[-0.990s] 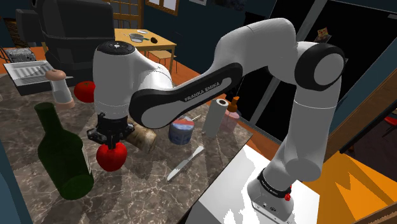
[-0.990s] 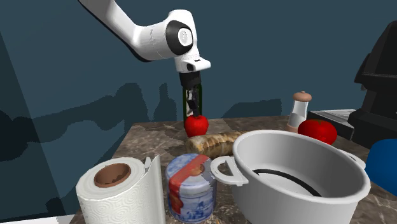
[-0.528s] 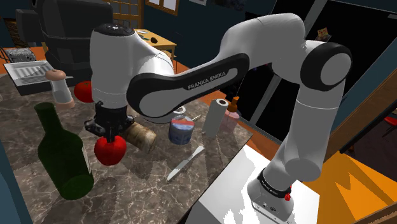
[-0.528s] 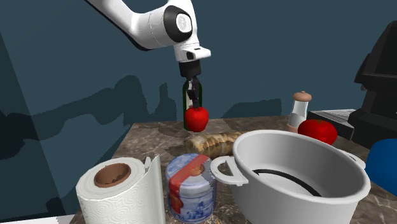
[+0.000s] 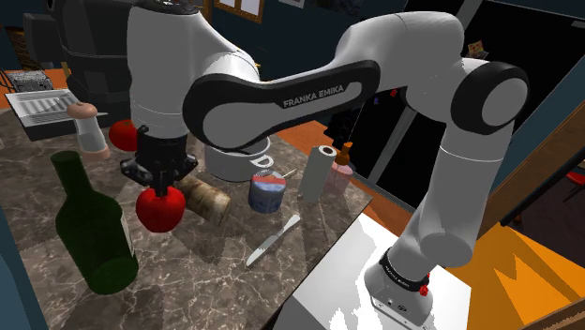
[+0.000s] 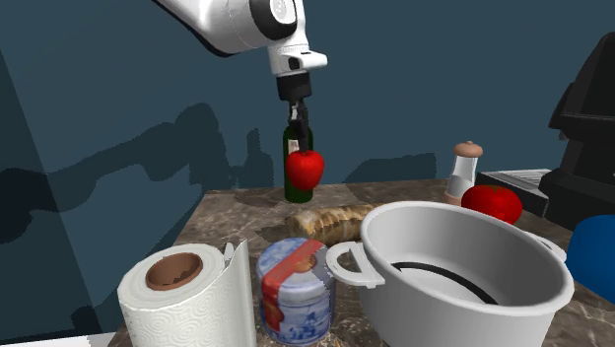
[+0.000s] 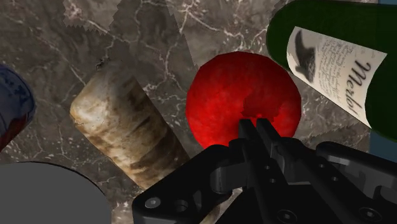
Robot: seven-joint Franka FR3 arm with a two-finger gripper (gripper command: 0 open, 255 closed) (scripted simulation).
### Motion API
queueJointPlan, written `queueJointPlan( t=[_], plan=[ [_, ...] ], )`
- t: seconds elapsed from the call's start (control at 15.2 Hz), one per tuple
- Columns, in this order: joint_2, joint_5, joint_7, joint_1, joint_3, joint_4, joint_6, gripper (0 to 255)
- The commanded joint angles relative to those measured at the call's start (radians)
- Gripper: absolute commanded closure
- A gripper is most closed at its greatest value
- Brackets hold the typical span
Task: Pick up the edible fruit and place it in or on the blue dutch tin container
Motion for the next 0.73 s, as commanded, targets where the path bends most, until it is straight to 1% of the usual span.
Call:
queueJointPlan(
  t=[0.0,0.66],
  plan=[
    [-0.006,0.007,-0.006,0.0,0.003,0.022,-0.026,255],
    [-0.019,0.025,-0.028,0.007,0.012,0.141,-0.154,255]
  ],
)
